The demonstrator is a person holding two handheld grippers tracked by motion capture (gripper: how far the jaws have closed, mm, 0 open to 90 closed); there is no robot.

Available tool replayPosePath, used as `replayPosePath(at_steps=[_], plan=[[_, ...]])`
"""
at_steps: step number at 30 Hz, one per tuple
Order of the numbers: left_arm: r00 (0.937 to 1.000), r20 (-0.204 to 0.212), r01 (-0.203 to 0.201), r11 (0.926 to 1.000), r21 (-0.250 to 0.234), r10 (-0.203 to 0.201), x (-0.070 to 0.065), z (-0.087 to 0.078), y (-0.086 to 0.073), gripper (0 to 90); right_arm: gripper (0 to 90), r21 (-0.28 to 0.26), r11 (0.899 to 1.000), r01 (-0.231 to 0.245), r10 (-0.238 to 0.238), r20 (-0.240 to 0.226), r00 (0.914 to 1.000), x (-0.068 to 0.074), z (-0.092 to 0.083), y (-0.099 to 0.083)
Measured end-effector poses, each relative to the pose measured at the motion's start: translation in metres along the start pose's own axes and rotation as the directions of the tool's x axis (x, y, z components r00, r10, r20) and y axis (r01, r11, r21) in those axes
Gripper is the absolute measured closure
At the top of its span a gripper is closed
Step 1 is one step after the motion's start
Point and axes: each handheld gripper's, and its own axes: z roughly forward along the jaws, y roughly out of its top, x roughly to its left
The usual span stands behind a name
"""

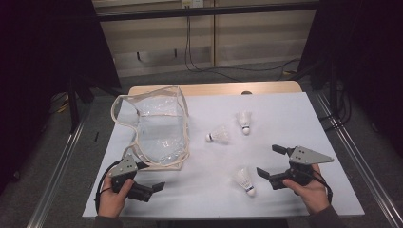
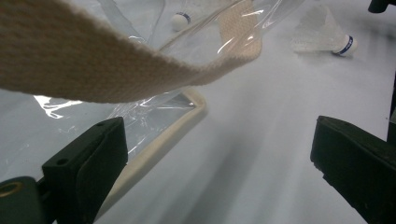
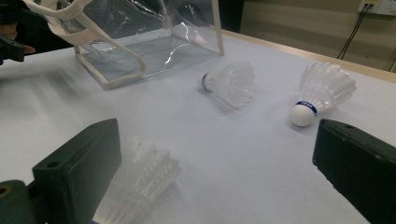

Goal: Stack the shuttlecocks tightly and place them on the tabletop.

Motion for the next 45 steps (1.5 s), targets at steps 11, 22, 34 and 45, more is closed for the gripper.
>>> replayPosePath(at_steps=[11,22,34,45], plan=[[0.9999,0.006,0.013,0.9998,-0.015,-0.013,0.0,0.0,0.0,4.0,0.9,0.026,0.999,-0.03,0.032,-0.05,0.9983,-0.001,0.012,0.002],[0.9998,0.007,0.016,0.9997,-0.017,-0.016,0.0,0.0,0.0,3.9,1.5,0.046,0.998,-0.035,0.038,-0.074,0.9966,0.0,0.018,0.004],[0.9999,0.006,0.012,0.9998,-0.014,-0.012,0.0,0.0,0.0,3.8,7.3,0.061,0.997,-0.042,0.049,-0.122,0.9913,0.004,0.023,0.005],[0.9999,0.007,0.013,0.9998,-0.016,-0.013,-0.001,0.002,0.0,3.6,12.0,0.11,0.994,-0.009,0.026,-0.153,0.9879,0.011,0.031,0.007]])
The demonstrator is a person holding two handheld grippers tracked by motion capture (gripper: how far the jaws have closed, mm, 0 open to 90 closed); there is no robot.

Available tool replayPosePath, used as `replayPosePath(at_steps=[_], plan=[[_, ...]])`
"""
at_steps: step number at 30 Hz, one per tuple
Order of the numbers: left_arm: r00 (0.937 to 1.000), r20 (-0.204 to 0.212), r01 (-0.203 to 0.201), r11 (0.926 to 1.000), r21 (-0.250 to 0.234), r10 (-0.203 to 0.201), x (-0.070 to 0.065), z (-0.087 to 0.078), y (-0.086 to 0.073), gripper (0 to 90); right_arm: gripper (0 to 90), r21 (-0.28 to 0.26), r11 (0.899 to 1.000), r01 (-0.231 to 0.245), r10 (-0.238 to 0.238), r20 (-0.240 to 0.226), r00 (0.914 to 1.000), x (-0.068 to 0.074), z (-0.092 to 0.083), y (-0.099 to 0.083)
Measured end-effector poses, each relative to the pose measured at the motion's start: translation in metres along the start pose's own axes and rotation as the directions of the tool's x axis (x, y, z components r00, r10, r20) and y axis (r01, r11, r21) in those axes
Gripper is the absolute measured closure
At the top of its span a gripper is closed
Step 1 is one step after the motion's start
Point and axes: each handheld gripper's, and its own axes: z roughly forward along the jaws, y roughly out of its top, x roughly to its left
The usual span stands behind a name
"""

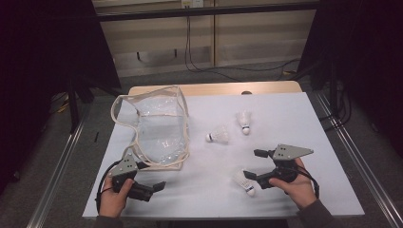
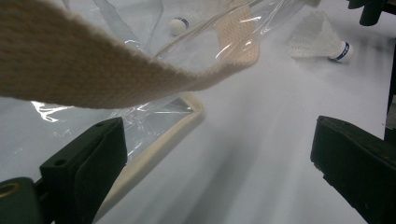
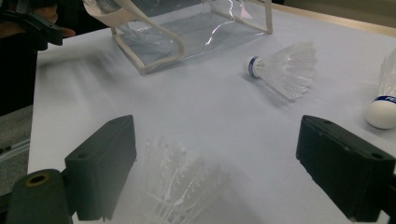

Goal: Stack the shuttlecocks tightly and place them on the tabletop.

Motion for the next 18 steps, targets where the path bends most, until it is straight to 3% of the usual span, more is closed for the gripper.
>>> replayPosePath(at_steps=[7,18], plan=[[1.0,0.002,-0.001,1.0,0.001,0.001,-0.0001,-0.0001,0.0003,3.7,18.7,0.039,0.999,-0.004,0.005,-0.015,0.9999,0.0024,0.0052,0.0013],[1.0,0.001,-0.004,1.0,0.005,0.004,-0.0003,-0.0001,0.0004,3.7,32.7,0.101,0.994,0.034,-0.025,-0.091,0.9955,0.008,0.0103,0.0014]])
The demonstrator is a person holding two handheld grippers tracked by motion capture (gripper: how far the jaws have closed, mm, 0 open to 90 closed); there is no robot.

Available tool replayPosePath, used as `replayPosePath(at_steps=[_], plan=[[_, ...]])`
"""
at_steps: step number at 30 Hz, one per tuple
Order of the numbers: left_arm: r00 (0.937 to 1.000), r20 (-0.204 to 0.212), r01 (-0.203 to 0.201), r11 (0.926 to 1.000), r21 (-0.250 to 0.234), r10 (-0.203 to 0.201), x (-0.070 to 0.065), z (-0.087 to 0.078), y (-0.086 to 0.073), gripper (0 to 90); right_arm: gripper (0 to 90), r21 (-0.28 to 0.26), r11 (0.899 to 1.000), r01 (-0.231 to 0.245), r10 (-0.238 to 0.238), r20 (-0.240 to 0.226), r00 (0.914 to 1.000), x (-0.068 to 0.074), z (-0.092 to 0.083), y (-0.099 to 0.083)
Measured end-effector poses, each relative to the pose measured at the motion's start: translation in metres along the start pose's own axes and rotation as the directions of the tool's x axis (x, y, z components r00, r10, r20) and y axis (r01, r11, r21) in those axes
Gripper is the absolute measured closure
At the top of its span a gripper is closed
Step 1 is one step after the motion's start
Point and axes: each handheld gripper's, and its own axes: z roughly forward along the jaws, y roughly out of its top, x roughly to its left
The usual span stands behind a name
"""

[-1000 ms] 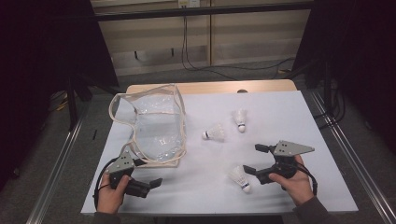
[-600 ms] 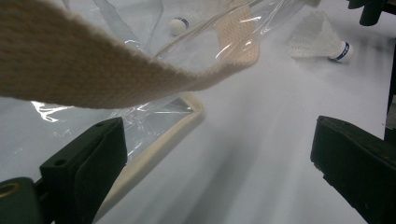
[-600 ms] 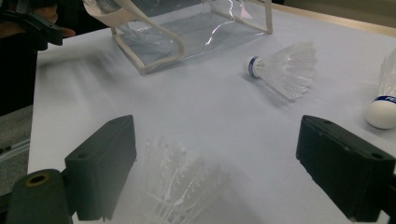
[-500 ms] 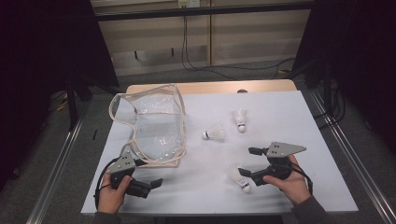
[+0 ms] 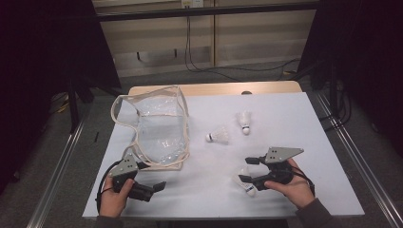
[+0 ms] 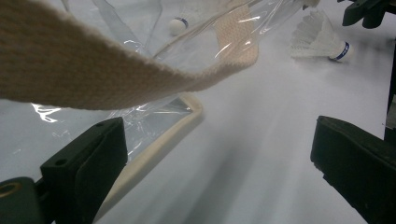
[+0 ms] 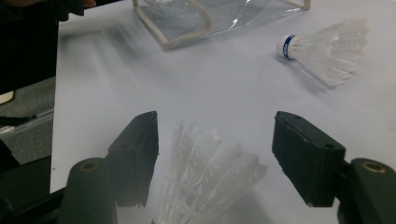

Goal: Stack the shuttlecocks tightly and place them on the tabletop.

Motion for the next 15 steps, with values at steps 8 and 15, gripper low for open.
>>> replayPosePath(at_steps=[8,15], plan=[[1.0,-0.001,-0.002,1.0,0.002,0.002,-0.0003,0.0003,0.0,3.6,51.1,0.041,0.999,0.012,-0.01,-0.048,0.9988,0.0014,0.002,-0.0011],[1.0,0.0,-0.003,1.0,0.001,0.003,-0.0006,0.0007,0.0003,3.7,73.5,0.049,0.998,-0.027,0.031,-0.086,0.9958,-0.0023,-0.0014,-0.0018]])
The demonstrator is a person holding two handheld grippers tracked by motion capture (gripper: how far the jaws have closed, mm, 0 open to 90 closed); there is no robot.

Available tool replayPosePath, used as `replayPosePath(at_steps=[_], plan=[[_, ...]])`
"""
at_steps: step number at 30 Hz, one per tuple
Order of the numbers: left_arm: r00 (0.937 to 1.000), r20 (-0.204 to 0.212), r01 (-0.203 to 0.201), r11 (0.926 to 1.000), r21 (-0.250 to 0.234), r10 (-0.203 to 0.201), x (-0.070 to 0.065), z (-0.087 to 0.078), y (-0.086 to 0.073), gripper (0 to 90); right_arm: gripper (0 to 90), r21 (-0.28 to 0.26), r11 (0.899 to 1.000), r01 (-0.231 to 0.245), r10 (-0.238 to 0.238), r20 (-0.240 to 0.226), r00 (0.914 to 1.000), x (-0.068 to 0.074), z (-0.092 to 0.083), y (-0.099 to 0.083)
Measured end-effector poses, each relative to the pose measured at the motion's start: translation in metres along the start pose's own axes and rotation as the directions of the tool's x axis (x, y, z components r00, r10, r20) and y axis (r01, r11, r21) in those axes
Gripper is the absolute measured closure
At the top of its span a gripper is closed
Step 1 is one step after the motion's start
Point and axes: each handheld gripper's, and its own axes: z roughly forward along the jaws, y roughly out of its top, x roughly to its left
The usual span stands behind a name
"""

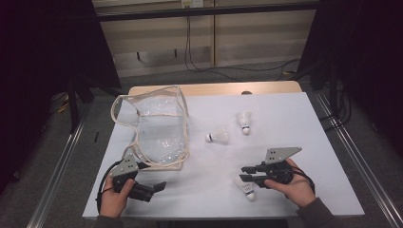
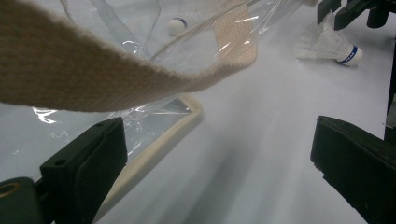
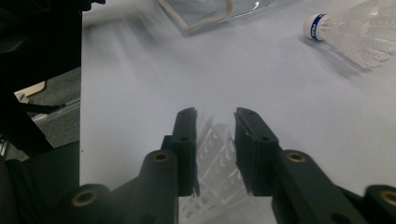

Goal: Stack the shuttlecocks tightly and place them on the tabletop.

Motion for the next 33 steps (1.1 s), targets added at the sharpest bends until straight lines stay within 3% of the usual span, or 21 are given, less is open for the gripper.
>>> replayPosePath(at_steps=[5,9,13,18,24,29,33], plan=[[1.0,0.0,-0.002,1.0,-0.003,0.002,0.0,0.0,0.0,3.7,88.3,0.005,1.0,-0.005,0.005,-0.005,1.0,-0.002,-0.004,0.001],[1.0,0.0,-0.001,1.0,-0.005,0.001,0.0,0.001,0.0,3.7,89.5,0.002,1.0,-0.03,0.03,-0.015,0.9994,-0.002,-0.006,0.002],[1.0,0.001,-0.002,1.0,-0.003,0.002,0.0,0.001,0.0,3.7,89.6,-0.03,0.999,-0.034,0.035,0.006,0.9994,-0.004,-0.011,0.007],[1.0,0.006,0.0,1.0,0.001,0.0,0.0,0.002,0.0,3.7,89.6,-0.076,0.996,-0.034,0.039,0.068,0.9969,-0.015,-0.019,0.014],[1.0,0.006,0.005,1.0,-0.003,-0.005,0.0,0.003,0.0,3.9,89.5,-0.093,0.995,-0.026,0.041,0.159,0.9864,-0.027,-0.021,0.023],[1.0,0.005,0.004,1.0,0.0,-0.004,0.0,0.003,0.001,3.9,89.5,-0.069,0.997,-0.019,0.034,0.224,0.9741,-0.037,-0.018,0.028],[1.0,0.005,0.006,1.0,-0.004,-0.006,0.0,0.003,0.0,3.9,89.5,-0.083,0.996,-0.031,0.052,0.264,0.9633,-0.047,-0.017,0.03]])
